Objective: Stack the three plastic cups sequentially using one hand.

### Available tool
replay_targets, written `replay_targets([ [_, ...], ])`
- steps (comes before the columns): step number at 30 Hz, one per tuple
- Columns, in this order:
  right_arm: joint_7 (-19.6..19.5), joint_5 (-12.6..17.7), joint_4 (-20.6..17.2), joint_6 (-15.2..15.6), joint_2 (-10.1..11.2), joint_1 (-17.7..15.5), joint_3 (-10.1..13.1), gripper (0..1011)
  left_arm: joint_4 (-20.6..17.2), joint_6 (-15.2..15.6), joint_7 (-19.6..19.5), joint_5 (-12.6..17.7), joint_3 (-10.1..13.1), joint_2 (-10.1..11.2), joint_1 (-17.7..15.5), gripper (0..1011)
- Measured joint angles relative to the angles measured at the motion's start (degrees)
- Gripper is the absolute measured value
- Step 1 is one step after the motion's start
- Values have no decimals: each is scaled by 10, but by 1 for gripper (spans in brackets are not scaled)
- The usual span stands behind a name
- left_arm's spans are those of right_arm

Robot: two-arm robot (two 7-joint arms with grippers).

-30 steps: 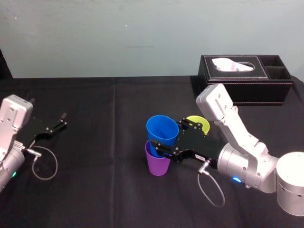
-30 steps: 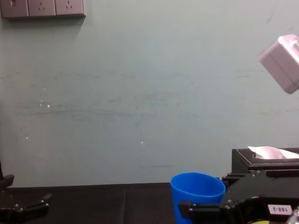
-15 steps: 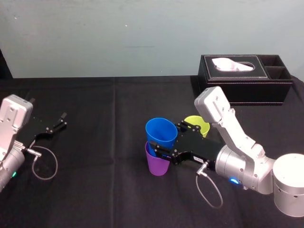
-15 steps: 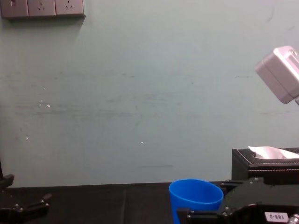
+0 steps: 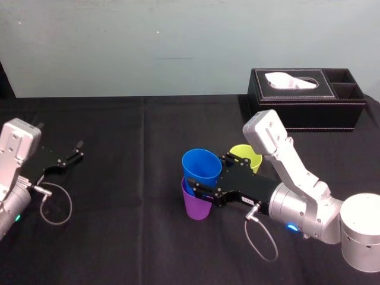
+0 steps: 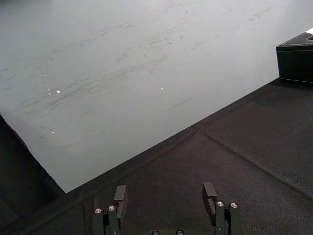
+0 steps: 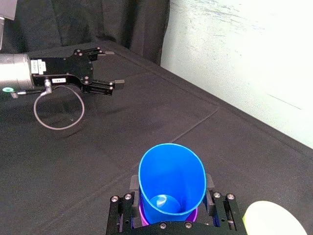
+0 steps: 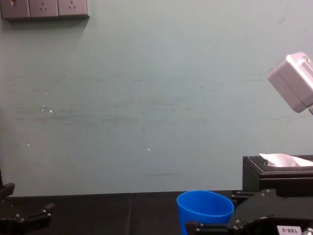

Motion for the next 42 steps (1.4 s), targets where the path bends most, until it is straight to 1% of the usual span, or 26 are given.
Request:
replay_targets([
  [6, 0, 0, 0, 0, 0, 0, 0, 743, 0, 0, 0, 0, 0, 0, 0, 1010],
  [8, 0, 0, 0, 0, 0, 0, 0, 757, 0, 0, 0, 0, 0, 0, 0, 1010],
  [11, 0, 0, -1, 0, 0, 0, 0, 843, 0, 0, 0, 0, 0, 0, 0, 1010],
  [13, 0, 0, -1, 0, 1, 0, 0, 876, 0, 0, 0, 0, 0, 0, 0, 1010],
  [14, 0, 0, -1, 0, 1, 0, 0, 924, 0, 0, 0, 0, 0, 0, 0, 1010],
  [16, 0, 0, -1, 0, 1, 0, 0, 956, 0, 0, 0, 0, 0, 0, 0, 1010],
  [17, 0, 0, -1, 0, 1, 0, 0, 999, 0, 0, 0, 0, 0, 0, 0, 1010],
  [37, 0, 0, -1, 0, 1, 0, 0, 1000, 0, 0, 0, 0, 0, 0, 0, 1010],
  [42, -7, 0, -8, -9, 0, -7, 9, 1000, 0, 0, 0, 0, 0, 0, 0, 1010],
])
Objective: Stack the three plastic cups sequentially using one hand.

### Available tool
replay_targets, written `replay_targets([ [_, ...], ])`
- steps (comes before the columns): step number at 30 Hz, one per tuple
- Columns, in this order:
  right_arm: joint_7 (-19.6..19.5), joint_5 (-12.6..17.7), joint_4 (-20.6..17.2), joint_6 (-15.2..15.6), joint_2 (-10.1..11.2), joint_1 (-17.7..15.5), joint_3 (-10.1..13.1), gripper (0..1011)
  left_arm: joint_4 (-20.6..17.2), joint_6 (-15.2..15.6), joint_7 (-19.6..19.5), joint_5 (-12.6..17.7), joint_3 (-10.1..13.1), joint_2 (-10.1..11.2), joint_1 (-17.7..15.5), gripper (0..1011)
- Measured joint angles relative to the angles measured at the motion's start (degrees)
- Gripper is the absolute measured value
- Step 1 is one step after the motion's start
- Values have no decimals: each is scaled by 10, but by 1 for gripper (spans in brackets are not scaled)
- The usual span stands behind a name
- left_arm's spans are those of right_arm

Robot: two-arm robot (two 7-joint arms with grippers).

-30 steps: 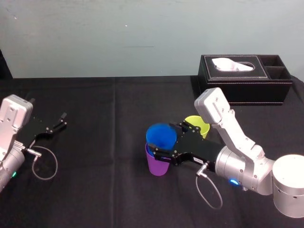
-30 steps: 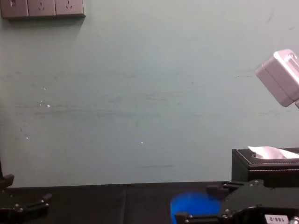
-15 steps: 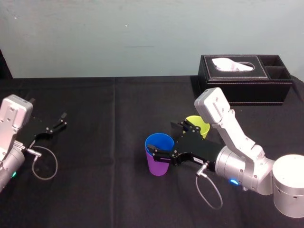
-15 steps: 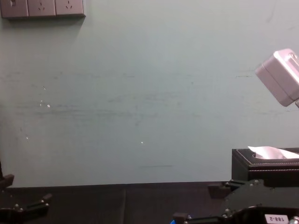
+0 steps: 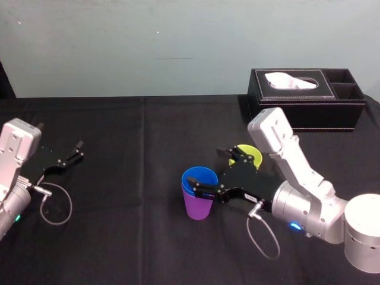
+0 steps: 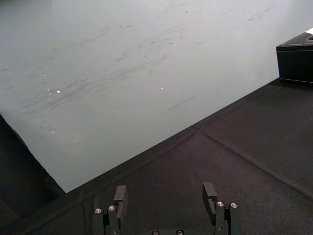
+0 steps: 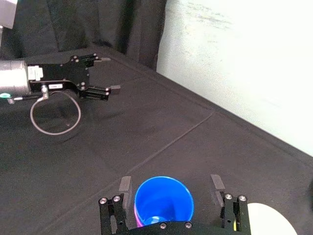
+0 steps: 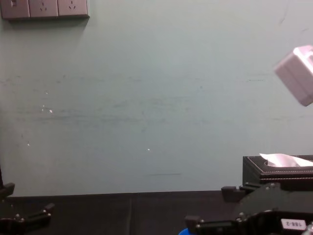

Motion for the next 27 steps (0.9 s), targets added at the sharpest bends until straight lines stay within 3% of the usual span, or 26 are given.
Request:
replay_targets([
  [9, -9, 3, -13, -11, 8, -15, 24, 1000, 0, 0, 0, 0, 0, 0, 0, 1010],
  [27, -30, 29, -15, -36, 27, -74, 103, 1000, 0, 0, 0, 0, 0, 0, 0, 1010],
])
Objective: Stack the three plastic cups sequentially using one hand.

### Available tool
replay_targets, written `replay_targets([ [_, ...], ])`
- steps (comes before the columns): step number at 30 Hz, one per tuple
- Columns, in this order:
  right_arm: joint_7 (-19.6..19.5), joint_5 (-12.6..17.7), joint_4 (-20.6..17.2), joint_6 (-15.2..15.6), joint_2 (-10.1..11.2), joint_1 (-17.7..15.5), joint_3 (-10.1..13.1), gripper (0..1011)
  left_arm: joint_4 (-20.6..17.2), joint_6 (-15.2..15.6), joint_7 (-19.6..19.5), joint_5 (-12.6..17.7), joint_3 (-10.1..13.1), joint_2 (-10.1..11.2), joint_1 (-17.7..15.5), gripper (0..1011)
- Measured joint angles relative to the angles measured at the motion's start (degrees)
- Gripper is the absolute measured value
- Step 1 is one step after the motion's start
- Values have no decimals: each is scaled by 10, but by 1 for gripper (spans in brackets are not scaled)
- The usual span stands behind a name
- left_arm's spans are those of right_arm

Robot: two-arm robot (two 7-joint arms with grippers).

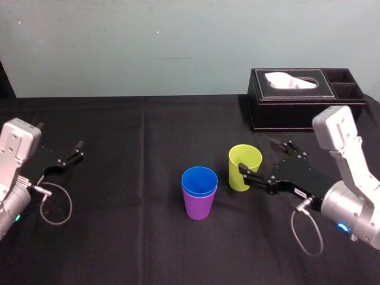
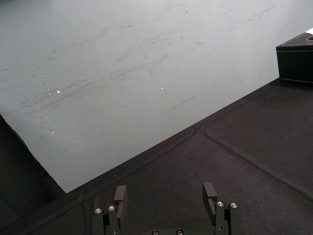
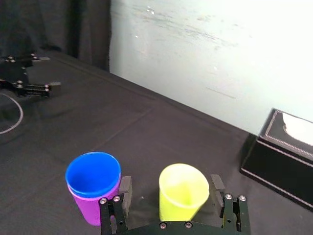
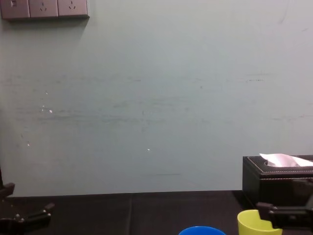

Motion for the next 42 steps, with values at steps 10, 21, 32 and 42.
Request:
replay_targets([
  [10, -6, 3, 11, -5, -2, -21, 9, 1000, 0, 0, 0, 0, 0, 0, 0, 1010],
  [21, -13, 0, 36, -6, -18, -26, 5, 1000, 0, 0, 0, 0, 0, 0, 0, 1010],
  [32, -20, -4, 55, -7, -35, -24, 1, 1000, 0, 0, 0, 0, 0, 0, 0, 1010],
  [42, -22, -10, 57, -3, -42, -21, 0, 1002, 0, 0, 0, 0, 0, 0, 0, 1010],
])
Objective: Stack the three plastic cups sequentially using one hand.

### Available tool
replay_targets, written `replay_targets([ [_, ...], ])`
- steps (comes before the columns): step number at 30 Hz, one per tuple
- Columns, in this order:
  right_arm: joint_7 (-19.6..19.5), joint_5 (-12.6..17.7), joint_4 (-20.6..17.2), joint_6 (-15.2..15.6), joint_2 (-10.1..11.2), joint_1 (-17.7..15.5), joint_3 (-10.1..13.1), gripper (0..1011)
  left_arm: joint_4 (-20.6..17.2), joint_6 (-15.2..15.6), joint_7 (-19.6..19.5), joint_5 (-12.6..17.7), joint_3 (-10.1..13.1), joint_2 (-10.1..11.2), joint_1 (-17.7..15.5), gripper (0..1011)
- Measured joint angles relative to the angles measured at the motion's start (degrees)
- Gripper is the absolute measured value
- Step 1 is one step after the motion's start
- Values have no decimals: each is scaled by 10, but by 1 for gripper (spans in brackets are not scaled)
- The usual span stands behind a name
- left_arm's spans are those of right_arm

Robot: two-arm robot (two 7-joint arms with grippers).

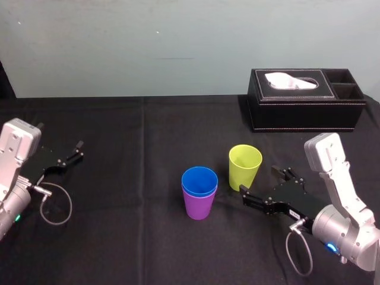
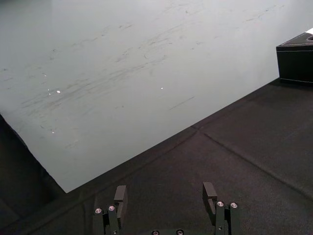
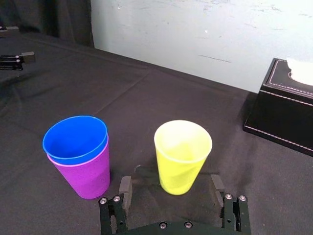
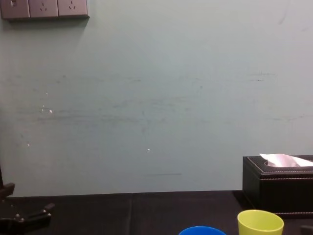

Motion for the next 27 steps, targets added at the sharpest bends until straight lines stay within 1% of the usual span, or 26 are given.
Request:
replay_targets([
  [10, -1, -6, 4, 4, -7, 9, -2, 1000, 0, 0, 0, 0, 0, 0, 0, 1010],
  [18, -2, -14, 16, 6, -14, 21, -7, 1000, 0, 0, 0, 0, 0, 0, 0, 1010],
  [27, -4, -19, 22, 8, -21, 26, -6, 1000, 0, 0, 0, 0, 0, 0, 0, 1010],
])
